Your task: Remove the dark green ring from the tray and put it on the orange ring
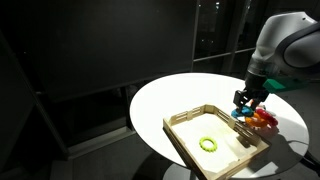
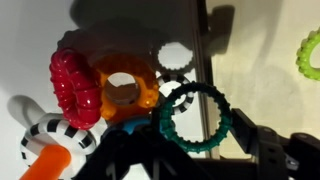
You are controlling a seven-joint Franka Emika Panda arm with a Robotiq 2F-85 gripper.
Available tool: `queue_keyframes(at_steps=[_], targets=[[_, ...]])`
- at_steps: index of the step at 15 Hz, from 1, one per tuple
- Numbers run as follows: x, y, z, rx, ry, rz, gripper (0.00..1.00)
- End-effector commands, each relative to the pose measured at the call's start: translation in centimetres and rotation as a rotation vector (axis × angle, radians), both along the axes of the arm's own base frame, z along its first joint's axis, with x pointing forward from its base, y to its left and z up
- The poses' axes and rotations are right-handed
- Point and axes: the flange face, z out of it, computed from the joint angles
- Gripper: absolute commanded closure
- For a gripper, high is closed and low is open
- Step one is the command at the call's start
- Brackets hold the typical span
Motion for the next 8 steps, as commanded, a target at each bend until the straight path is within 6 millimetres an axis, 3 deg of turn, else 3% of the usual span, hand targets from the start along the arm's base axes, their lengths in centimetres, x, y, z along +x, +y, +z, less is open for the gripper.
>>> queue_keyframes(at_steps=[1,8], targets=[[-1.0,-3.1,0.2,-0.021,0.024,-0.066,0.55],[-0.9,-7.8,-0.4,-0.057,0.032,-0.134,0.55]])
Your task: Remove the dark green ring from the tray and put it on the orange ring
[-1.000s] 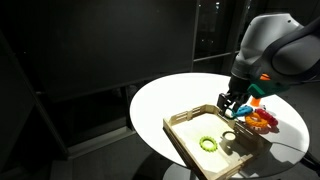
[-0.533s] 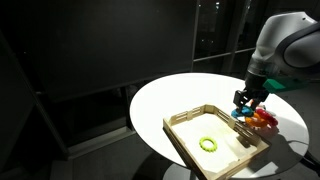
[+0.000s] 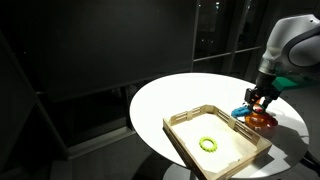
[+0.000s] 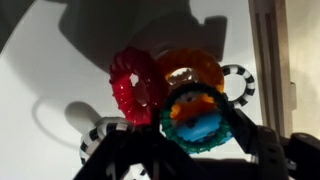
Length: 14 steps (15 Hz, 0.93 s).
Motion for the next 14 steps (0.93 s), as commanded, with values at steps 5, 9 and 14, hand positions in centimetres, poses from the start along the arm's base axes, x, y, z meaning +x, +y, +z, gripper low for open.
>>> queue_keyframes(at_steps=[5,9,14], targets=[[-0.2,-2.3,-0.1,-0.025,0.017,-0.051,0.55],[-0.3,-2.3,-0.5,-0.023,0.024,-0.052,0.43],[-0.3,-2.2,-0.7,-0.023,0.031,-0.050,0.06]])
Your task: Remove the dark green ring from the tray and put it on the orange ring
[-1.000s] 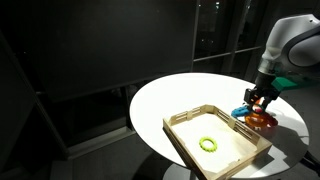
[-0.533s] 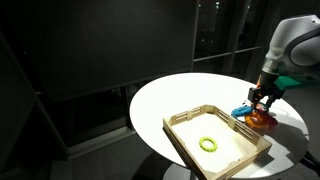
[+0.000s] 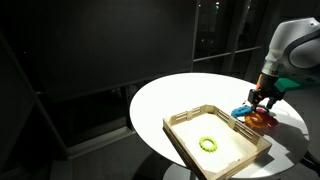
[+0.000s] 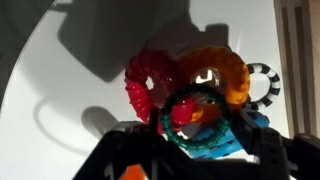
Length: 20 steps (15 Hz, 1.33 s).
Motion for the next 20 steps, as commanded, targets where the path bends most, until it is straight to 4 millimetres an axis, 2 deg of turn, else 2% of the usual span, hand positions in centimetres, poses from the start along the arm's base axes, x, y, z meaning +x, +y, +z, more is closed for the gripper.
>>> queue_keyframes(at_steps=[1,9,20], targets=[[0.0,-0.3,0.1,-0.009,0.013,-0.015,0.00],[-0.4,1.0,1.4,0.032,0.021,0.022,0.00],[-2.1,5.8,5.6,0.199,0.150,0.131,0.00]])
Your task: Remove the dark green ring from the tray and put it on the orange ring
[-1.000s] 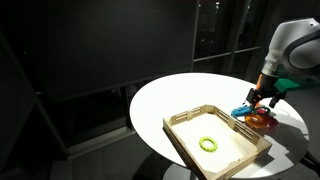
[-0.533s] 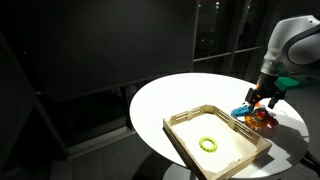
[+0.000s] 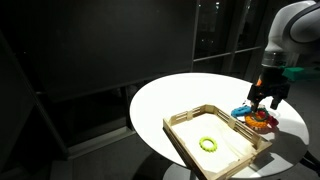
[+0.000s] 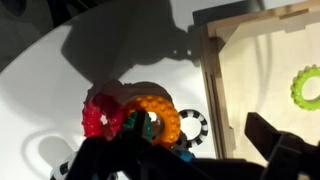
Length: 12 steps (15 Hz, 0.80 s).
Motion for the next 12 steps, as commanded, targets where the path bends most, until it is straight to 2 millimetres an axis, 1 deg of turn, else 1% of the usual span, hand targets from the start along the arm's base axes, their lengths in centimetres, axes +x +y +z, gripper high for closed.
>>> queue_keyframes(at_steps=[1,4,7,12], targets=[[-0.9,0.9,2.2,0.047,0.054,0.031,0.00],[-1.7,1.6,4.0,0.019,0.097,0.036,0.00],[-2.5,2.4,6.5,-0.012,0.098,0.050,0.00],[-4.4,4.3,11.6,-0.061,0.064,0.080,0.00]])
